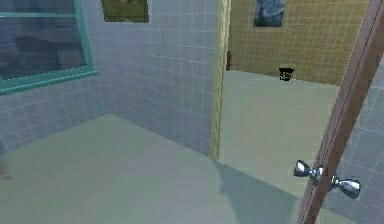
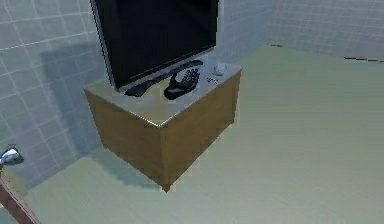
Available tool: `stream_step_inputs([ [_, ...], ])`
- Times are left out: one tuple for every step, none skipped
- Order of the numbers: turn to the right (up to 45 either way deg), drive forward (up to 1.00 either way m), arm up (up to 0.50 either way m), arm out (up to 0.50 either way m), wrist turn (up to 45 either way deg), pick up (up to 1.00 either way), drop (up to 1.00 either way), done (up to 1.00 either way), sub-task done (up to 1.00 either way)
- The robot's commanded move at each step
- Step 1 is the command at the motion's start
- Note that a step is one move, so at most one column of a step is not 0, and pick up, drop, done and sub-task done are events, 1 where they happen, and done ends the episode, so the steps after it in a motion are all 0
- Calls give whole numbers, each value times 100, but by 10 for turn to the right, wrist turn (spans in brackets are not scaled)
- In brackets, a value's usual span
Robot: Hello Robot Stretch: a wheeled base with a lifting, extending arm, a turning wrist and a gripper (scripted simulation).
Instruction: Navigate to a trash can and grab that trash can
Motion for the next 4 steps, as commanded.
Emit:
stream_step_inputs([
  [0,80,0,0,0,0,0,0,0],
  [360,0,0,0,0,0,0,0,0],
  [0,100,0,0,0,0,0,0,0],
  [0,100,0,0,0,0,0,0,0],
])
